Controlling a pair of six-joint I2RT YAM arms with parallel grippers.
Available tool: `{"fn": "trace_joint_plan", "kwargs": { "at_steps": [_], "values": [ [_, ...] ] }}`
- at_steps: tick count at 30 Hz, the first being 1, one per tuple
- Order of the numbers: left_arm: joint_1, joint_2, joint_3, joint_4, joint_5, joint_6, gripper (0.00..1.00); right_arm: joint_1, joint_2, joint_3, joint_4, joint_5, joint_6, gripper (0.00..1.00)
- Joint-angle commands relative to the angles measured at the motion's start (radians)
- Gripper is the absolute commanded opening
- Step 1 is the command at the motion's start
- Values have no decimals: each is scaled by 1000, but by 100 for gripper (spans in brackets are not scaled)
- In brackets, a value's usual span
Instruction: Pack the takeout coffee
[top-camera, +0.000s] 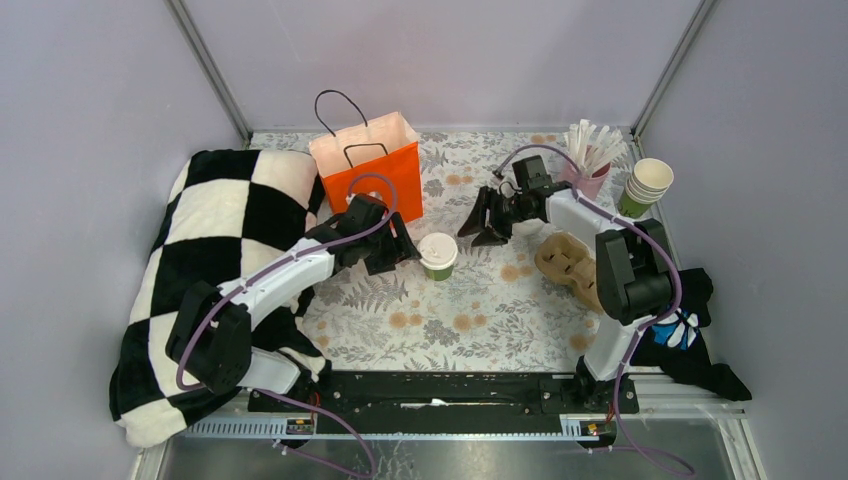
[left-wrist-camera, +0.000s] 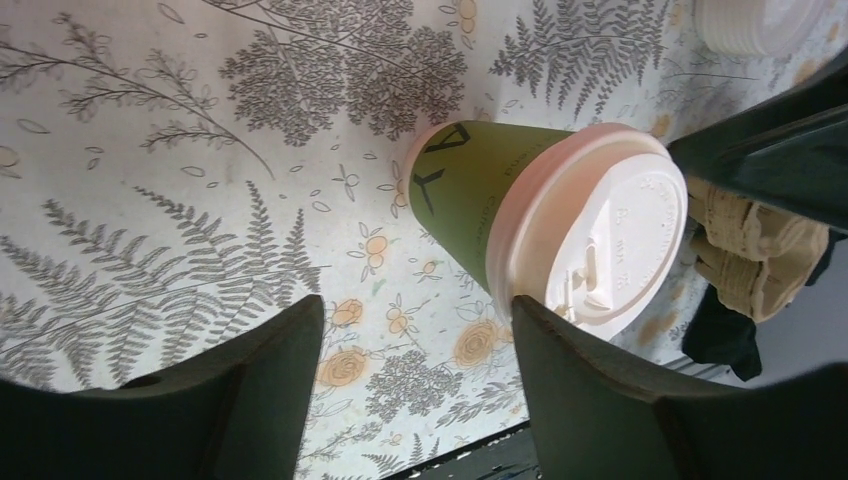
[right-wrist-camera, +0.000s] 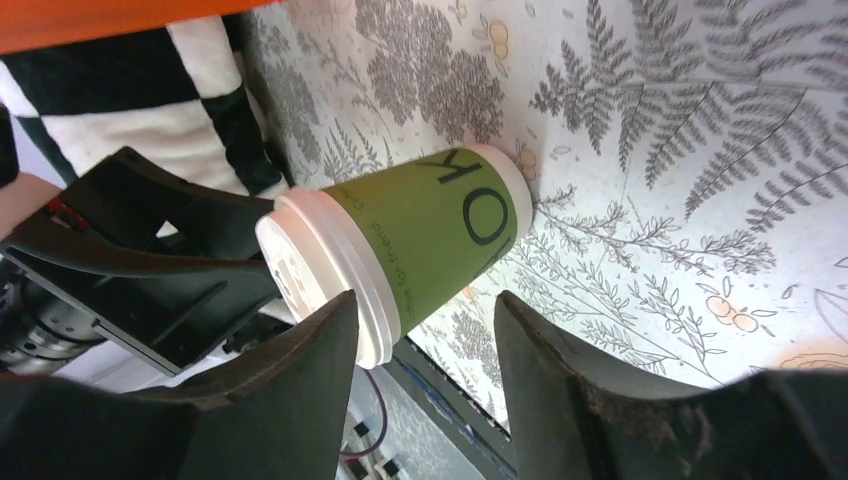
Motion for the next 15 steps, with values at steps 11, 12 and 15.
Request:
{"fn": "trace_joint_plan", "kwargs": {
  "at_steps": [11,12,15],
  "values": [
    [-1,-218,54,-184,-88,72,85,104,-92,260,-420,427,-295,94],
    [-1,-245,66,-203,-89,73,87,141,-90,290,-448,469,-328,98],
    [-1,-318,103,-250,-87,73,92,233,-69,372,-506,549,-367,100]
  ]
}}
